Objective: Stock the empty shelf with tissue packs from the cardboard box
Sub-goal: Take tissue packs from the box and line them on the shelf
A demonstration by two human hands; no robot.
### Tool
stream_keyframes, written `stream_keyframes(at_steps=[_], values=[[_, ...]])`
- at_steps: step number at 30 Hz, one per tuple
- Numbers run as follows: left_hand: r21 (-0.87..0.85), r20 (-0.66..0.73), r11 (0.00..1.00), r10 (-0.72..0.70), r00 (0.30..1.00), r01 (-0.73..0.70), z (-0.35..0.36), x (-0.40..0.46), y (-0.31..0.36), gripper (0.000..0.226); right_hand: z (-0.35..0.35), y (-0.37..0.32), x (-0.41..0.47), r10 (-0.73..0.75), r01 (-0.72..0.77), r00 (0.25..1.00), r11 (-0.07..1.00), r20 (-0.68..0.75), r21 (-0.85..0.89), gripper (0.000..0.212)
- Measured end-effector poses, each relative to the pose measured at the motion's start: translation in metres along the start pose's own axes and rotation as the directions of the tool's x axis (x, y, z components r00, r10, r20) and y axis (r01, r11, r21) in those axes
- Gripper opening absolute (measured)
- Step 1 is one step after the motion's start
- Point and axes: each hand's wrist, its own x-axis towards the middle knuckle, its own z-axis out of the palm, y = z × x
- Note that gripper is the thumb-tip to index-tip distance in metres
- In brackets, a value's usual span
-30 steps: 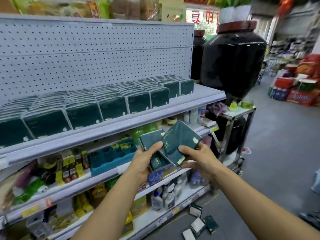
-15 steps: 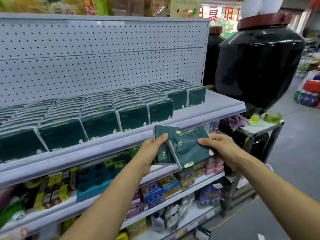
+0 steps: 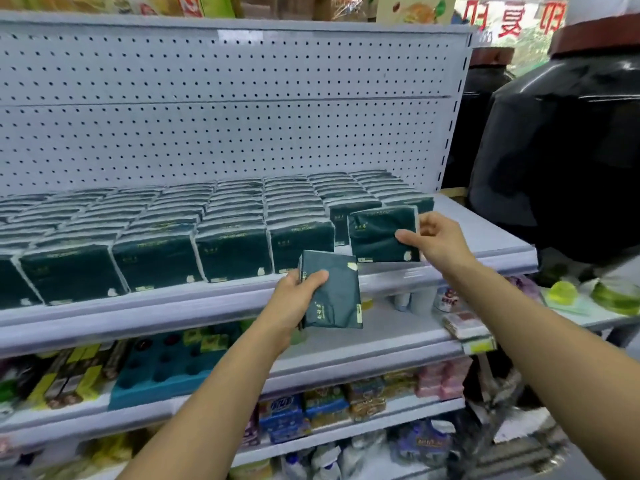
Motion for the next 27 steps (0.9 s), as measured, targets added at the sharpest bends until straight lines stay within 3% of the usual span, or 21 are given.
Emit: stream_keyframes(at_steps=[4, 8, 10, 12, 18, 22, 24, 26, 27], values=[[0.007, -0.059, 1.000, 0.000, 0.998, 0.001, 0.007, 0.003, 0.000, 0.022, 0.008, 0.015, 0.032, 0.049, -0.042, 0.996, 0.995, 0.074, -0.092, 0.023], [0.002, -0.100, 1.000, 0.001, 0.995, -0.001, 0.008, 0.002, 0.001, 0.018, 0.023, 0.017, 0.045, 0.023, 0.001, 0.992, 0.982, 0.125, -0.187, 0.033], [-0.004, -0.113, 1.000, -0.020, 0.993, 0.019, 0.008, 0.001, 0.002, 0.023, 0.028, 0.021, 0.052, 0.015, 0.015, 0.990, 0.978, 0.144, -0.206, 0.026], [-0.023, -0.129, 0.999, -0.044, 0.991, 0.042, 0.008, 0.000, 0.003, 0.025, 0.033, 0.024, 0.058, 0.019, 0.012, 0.992, 0.970, 0.128, -0.241, 0.023], [-0.061, -0.159, 0.994, -0.097, 0.983, 0.088, 0.007, -0.006, 0.009, 0.037, 0.040, 0.027, 0.060, 0.032, -0.025, 0.999, 0.956, 0.021, -0.292, 0.041], [-0.017, -0.122, 0.996, -0.094, 0.988, 0.093, 0.008, -0.009, 0.013, 0.038, 0.043, 0.020, 0.039, -0.229, 0.187, 0.968, 0.928, -0.098, -0.322, 0.029], [0.057, -0.088, 0.997, -0.048, 0.995, 0.053, 0.012, -0.006, 0.017, 0.038, 0.044, 0.005, 0.025, -0.308, 0.309, 0.951, 0.943, 0.027, -0.120, 0.023], [0.138, -0.047, 0.990, 0.010, 0.999, -0.003, 0.018, -0.003, 0.023, 0.038, 0.040, -0.012, 0.014, -0.247, 0.280, 0.891, 0.959, 0.380, -0.035, 0.025], [0.171, -0.021, 0.985, 0.035, 0.999, -0.031, 0.022, -0.002, 0.026, 0.038, 0.036, -0.019, 0.009, -0.151, 0.240, 0.813, 0.967, 0.562, -0.087, 0.028]])
